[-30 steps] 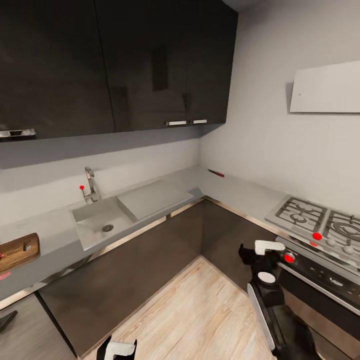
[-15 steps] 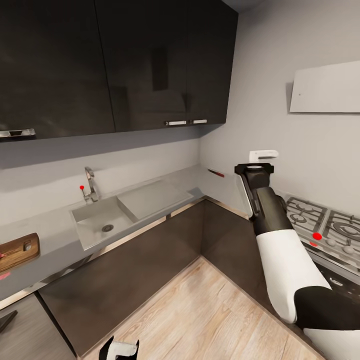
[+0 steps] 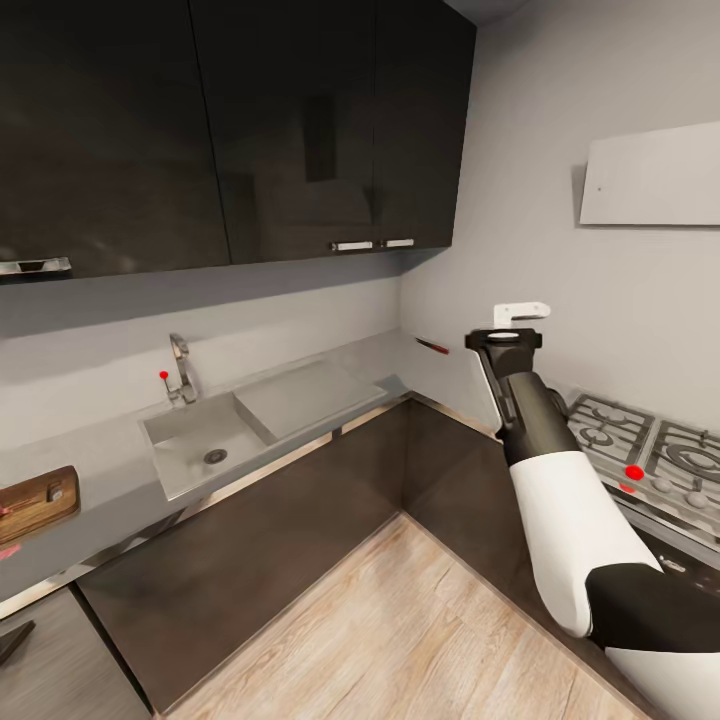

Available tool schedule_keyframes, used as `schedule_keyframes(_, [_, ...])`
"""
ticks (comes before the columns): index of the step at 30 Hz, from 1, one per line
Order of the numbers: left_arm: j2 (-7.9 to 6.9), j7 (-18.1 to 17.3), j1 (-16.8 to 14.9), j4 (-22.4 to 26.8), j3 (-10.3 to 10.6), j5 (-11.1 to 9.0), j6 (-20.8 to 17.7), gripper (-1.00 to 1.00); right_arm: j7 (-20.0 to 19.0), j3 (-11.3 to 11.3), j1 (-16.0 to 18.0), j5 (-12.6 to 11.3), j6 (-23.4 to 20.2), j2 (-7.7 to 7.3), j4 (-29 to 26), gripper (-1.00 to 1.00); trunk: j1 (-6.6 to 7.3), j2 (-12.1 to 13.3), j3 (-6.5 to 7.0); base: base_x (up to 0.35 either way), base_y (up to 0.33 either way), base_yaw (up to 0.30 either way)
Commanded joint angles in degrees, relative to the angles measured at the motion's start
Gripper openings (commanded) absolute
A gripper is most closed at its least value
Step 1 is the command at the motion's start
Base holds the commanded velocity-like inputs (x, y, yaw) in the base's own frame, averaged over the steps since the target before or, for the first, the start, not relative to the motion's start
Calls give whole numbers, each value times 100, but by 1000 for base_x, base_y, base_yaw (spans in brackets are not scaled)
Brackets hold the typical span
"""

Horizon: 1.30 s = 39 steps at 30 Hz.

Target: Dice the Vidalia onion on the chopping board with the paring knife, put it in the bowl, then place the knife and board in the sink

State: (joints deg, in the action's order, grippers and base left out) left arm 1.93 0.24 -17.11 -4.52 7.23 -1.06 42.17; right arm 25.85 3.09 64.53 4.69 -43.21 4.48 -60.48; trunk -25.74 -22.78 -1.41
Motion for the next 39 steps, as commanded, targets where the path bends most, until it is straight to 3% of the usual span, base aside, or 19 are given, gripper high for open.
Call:
schedule_keyframes(1, [6,3,16,-23,24,-17,94,100,-8,7,7,50,-27,0,27,100,-4,-14,-13,0,0,0])
schedule_keyframes(7, [-12,3,155,-23,18,-17,306,100,-13,1,7,49,262,-6,291,100,-4,-14,-13,0,0,0])
schedule_keyframes(17, [-67,8,509,-22,22,-17,1736,100,-18,-9,7,49,349,-41,576,100,-4,-14,-13,0,0,0])
schedule_keyframes(25, [-61,16,665,-14,17,-17,1783,100,-19,-10,7,45,451,-40,639,100,-4,-14,-13,0,0,0])
schedule_keyframes(28, [-56,16,672,4,8,-17,877,100,-19,-7,7,44,464,-36,642,100,-4,-14,-13,0,0,0])
schedule_keyframes(32, [-26,25,675,15,-76,-37,306,100,-19,-5,7,44,466,-35,643,100,-4,-14,-13,0,0,0])
schedule_keyframes(35, [-12,26,680,27,-300,-66,-276,100,-19,-3,7,42,469,-31,643,100,-4,-14,-13,0,0,0])
schedule_keyframes(37, [3,13,682,63,-567,-70,-1011,100,-19,-2,7,41,470,-28,643,100,-4,-14,-13,0,0,0])
schedule_keyframes(38, [3,10,683,397,-734,-74,-1663,100,-19,-1,7,41,471,-27,646,100,-4,-14,-13,0,0,0])
schedule_keyframes(39, [4,12,683,499,-746,-75,-1720,100,-19,-1,7,43,471,-27,647,100,-4,-14,-13,0,0,0])
